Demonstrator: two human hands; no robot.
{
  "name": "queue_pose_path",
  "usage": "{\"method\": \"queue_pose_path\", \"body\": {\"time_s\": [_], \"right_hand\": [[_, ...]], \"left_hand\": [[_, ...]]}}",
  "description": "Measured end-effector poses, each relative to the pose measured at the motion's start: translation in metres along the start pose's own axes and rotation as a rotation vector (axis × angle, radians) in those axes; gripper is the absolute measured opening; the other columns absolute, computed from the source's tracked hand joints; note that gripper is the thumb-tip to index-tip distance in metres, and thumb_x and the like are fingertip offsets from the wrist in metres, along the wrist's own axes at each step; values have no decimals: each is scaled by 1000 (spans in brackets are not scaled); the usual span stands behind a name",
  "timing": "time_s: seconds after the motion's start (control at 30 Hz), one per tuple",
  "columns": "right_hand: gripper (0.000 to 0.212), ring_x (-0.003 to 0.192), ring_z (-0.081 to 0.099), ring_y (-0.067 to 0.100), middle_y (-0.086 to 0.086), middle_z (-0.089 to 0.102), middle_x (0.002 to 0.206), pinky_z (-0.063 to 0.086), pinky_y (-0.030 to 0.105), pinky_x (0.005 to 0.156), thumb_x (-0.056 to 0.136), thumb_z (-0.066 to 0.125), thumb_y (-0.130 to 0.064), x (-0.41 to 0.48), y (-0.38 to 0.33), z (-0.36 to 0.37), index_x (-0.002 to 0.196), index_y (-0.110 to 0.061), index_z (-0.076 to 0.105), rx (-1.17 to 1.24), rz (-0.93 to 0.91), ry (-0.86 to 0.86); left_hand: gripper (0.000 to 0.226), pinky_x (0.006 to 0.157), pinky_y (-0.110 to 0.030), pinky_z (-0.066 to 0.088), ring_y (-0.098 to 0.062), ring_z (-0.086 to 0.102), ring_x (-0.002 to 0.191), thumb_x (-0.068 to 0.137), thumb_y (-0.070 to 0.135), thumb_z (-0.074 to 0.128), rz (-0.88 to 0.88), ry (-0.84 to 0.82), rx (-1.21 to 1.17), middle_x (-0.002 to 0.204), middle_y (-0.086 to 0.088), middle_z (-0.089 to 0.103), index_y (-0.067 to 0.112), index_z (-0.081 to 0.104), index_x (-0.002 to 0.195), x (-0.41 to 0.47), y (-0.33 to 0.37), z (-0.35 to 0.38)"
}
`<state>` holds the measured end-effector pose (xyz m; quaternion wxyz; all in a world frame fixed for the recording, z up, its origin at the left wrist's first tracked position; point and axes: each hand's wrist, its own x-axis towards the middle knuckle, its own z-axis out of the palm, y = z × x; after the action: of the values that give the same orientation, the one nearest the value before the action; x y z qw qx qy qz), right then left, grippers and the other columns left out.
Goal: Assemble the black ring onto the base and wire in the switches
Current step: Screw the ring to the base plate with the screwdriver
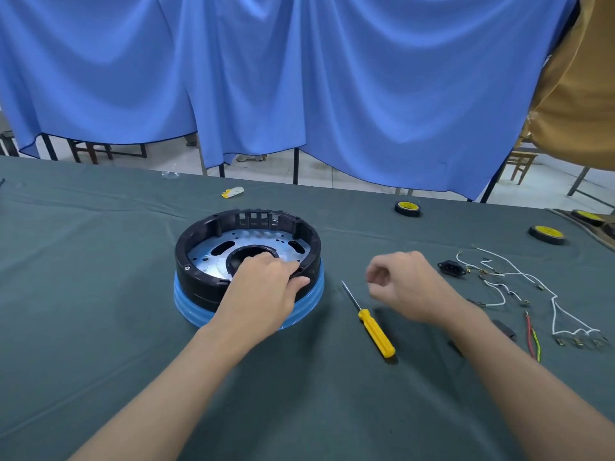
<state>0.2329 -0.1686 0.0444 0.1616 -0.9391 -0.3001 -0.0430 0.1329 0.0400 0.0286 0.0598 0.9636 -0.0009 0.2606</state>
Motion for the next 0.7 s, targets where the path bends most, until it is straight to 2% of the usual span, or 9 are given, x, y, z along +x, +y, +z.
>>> {"method": "queue_pose_path", "body": {"time_s": [0.13, 0.2, 0.27, 0.33, 0.47, 0.57, 0.63, 0.7], "right_hand": [[11, 70, 61, -1, -12, 67, 68, 43, 7, 65, 78, 67, -17, -8, -35, 4, 72, -25, 65, 308, -106, 103], [11, 69, 61, -2, -12, 68, 68, 42, 5, 63, 78, 68, -16, -8, -47, 8, 72, -25, 67, 436, -127, 130], [11, 69, 62, -2, -13, 68, 68, 42, 5, 63, 80, 69, -14, -4, -56, 12, 74, -24, 69, 532, -121, 172], [14, 71, 61, -4, -15, 68, 68, 43, 5, 64, 80, 70, -12, -1, -63, 16, 74, -25, 69, 636, -99, 234], [14, 75, 62, -3, -18, 69, 75, 42, 8, 65, 82, 70, -14, 4, -71, 26, 78, -27, 72, 752, -57, 313], [14, 68, 55, -1, -19, 67, 81, 38, 12, 63, 83, 71, -17, 6, -74, 32, 80, -31, 72, 752, -60, 326], [12, 80, 55, 3, -19, 67, 83, 43, 20, 69, 84, 71, -18, 8, -76, 35, 82, -29, 73, 724, -92, 324], [9, 94, 55, 6, -20, 67, 84, 45, 21, 77, 84, 71, -17, 9, -79, 38, 82, -26, 74, 694, -129, 312]], "left_hand": [[31, 66, -30, 31, -21, 43, 72, 99, 33, 53, 37, 2, -114, 63, -2, 49, 8, 61, 82, -1, -11, -2], [27, 67, -33, 36, -23, 46, 71, 97, 29, 58, 49, 21, -185, 63, -4, 54, 6, 65, 83, -4, -19, 0], [24, 67, -36, 43, -23, 50, 71, 95, 25, 61, 80, 92, -230, 65, -4, 57, 4, 68, 87, -10, -23, 4], [25, 67, -43, 51, -28, 58, 74, 92, 22, 60, 119, 224, -167, 73, -7, 64, 0, 71, 94, -18, -21, 11], [27, 77, -42, 52, -30, 65, 84, 92, 21, 59, 147, 439, -88, 88, -8, 70, -2, 70, 100, -23, -20, 23], [27, 78, -35, 46, -28, 65, 83, 90, 25, 63, 95, 477, -55, 89, -6, 70, 1, 71, 101, -26, -23, 25], [28, 75, -33, 44, -27, 65, 78, 90, 27, 61, 89, 480, -42, 85, -5, 69, 2, 71, 99, -28, -24, 25], [29, 72, -34, 44, -26, 65, 76, 91, 28, 60, 94, 479, -47, 84, -4, 70, 2, 71, 98, -28, -23, 24]]}}
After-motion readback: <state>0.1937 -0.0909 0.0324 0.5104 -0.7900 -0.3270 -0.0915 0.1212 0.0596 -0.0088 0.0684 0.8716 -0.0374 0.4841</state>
